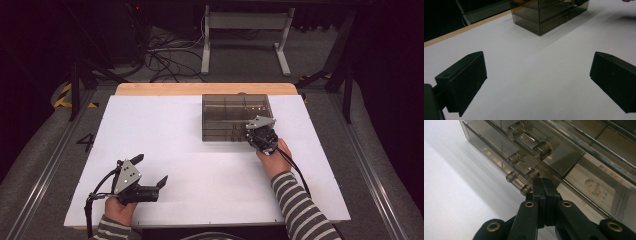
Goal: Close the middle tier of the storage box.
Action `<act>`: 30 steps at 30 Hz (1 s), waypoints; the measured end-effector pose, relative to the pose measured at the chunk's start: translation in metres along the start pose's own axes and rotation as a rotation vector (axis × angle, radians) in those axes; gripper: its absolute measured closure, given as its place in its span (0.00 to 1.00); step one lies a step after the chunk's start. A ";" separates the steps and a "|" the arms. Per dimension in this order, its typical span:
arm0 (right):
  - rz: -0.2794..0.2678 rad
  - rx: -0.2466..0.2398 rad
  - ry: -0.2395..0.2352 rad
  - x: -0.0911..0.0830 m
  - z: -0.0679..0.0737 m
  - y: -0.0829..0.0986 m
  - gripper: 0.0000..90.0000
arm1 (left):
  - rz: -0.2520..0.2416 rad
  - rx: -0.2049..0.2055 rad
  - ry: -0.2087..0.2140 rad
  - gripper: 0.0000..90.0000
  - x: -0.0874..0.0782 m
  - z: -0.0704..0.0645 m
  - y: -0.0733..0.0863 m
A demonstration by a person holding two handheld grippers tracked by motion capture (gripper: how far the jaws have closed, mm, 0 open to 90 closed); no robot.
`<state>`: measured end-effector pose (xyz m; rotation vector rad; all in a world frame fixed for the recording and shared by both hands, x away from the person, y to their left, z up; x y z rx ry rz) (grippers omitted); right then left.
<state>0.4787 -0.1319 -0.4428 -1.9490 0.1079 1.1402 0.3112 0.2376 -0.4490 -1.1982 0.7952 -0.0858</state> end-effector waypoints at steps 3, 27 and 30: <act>-0.002 0.003 0.001 0.000 0.000 0.000 1.00 | -0.002 -0.001 0.000 0.02 0.000 0.000 0.000; -0.051 0.005 -0.016 -0.025 0.003 -0.001 0.93 | -0.016 -0.034 -0.016 0.01 -0.007 0.002 0.004; -0.066 0.010 -0.027 -0.033 0.001 -0.001 0.89 | -0.030 -0.058 -0.003 0.01 -0.010 0.004 0.005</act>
Point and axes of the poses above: each handheld gripper's, and its own axes: x roughly forward along the jaws, y roughly out of its underside, z roughly to its left, the point moved 2 cm from there along x, roughly forward along the jaws, and after that the axes turned 8 degrees about z, right-handed, at the moved point
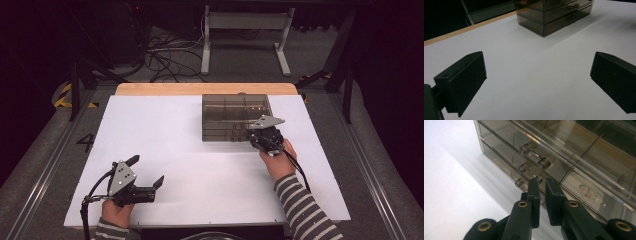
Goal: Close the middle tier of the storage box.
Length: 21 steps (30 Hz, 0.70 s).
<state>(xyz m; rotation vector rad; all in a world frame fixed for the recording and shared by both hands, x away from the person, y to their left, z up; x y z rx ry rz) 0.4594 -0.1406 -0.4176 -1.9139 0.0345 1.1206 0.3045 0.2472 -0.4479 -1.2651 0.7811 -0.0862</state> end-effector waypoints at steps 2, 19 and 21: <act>-0.017 0.004 -0.014 -0.006 -0.001 0.000 0.85 | -0.006 -0.015 0.010 0.01 -0.003 0.002 0.001; -0.132 0.021 -0.097 -0.046 -0.003 0.004 0.34 | 0.046 -0.028 -0.044 0.01 -0.002 -0.001 0.000; -0.143 0.024 -0.106 -0.050 -0.003 0.006 0.28 | 0.036 -0.012 -0.042 0.01 -0.002 -0.002 -0.001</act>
Point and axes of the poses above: each handheld gripper's, and its own axes: x roughly forward along the jaws, y roughly out of its underside, z roughly to its left, the point moved 2 cm from there along x, roughly forward along the jaws, and after that the axes turned 8 degrees about z, right-handed, at the moved point
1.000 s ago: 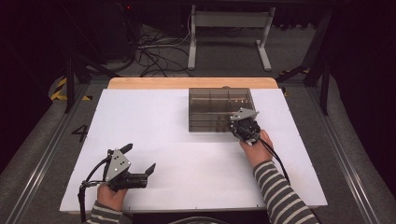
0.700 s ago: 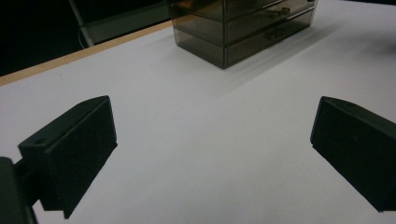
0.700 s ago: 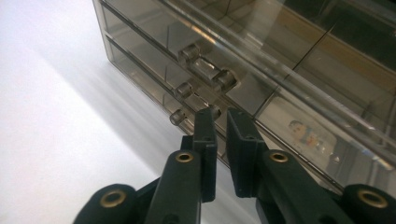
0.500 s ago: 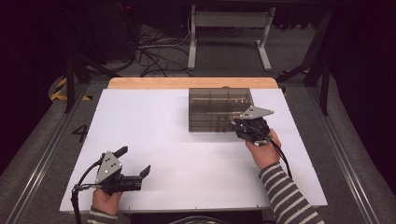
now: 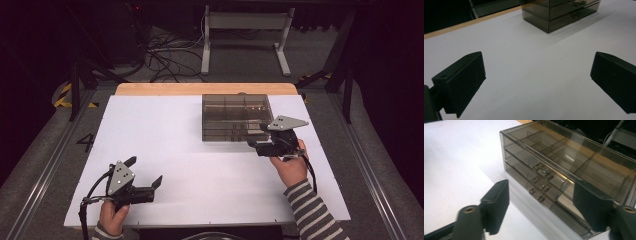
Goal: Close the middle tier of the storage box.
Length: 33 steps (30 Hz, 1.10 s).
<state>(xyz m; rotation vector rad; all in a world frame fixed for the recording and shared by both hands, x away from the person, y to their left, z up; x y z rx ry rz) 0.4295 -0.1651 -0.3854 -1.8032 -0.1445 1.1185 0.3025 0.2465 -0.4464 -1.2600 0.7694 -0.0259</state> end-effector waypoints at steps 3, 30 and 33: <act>-0.016 0.004 -0.040 -0.005 0.000 0.003 0.21 | -0.006 -0.017 -0.016 0.01 0.000 -0.001 -0.001; -0.178 -0.013 -0.184 -0.034 0.011 0.049 0.00 | -0.021 -0.025 0.036 0.01 -0.002 0.007 0.004; -0.167 -0.005 -0.203 -0.033 0.010 0.058 0.00 | -0.029 -0.019 0.042 0.01 -0.002 0.007 0.004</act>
Point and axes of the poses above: each handheld gripper's, and its own axes: x roughly forward along the jaws, y roughly out of its underside, z roughly to its left, the point moved 2 cm from there along x, roughly forward along the jaws, and after that the axes turned 8 degrees about z, right-handed, at the moved point
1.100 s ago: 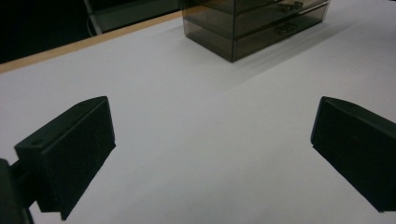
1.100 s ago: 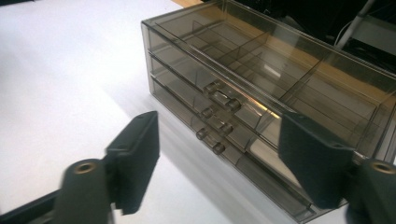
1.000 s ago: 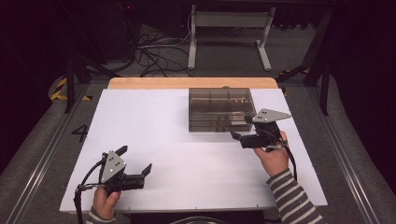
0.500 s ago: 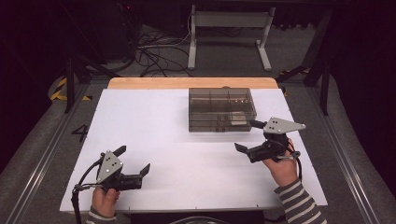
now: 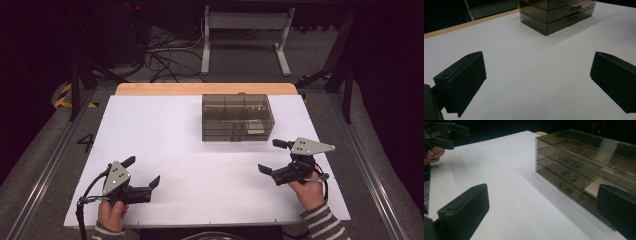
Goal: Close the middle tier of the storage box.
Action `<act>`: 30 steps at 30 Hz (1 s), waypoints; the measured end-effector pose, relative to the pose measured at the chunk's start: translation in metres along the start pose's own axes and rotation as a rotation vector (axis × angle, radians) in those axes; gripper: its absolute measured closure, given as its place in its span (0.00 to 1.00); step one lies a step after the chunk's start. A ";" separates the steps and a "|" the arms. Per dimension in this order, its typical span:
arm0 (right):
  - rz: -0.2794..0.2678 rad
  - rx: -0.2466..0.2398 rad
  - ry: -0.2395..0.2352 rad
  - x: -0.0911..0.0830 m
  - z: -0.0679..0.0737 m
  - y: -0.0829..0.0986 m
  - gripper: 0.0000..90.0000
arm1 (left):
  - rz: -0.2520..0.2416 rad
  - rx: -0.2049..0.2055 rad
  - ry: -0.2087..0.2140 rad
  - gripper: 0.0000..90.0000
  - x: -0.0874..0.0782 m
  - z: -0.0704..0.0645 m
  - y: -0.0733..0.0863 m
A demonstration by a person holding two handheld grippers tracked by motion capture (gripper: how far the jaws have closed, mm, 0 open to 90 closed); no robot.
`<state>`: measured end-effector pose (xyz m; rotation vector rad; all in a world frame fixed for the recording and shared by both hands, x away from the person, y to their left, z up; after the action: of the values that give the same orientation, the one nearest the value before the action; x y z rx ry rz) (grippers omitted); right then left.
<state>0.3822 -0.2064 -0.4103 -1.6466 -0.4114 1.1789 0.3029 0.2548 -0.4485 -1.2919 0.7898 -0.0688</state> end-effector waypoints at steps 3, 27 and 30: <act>0.002 0.004 -0.004 -0.001 -0.001 0.009 0.00 | -0.009 0.007 0.008 0.01 0.000 -0.001 0.001; 0.070 0.048 -0.012 0.000 -0.007 0.062 0.00 | -0.021 0.036 -0.013 0.02 0.004 -0.003 0.003; 0.070 0.066 -0.017 -0.001 -0.009 0.066 0.00 | -0.010 0.049 -0.016 0.02 0.006 -0.003 0.004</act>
<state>0.3714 -0.2395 -0.4675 -1.6060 -0.3236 1.2463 0.3044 0.2506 -0.4546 -1.2489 0.7638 -0.0846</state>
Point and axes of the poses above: each handheld gripper's, and its own axes: x roughly forward along the jaws, y roughly out of its underside, z roughly to its left, the point moved 2 cm from there along x, roughly forward along the jaws, and after that the axes turned 8 degrees about z, right-handed, at the moved point
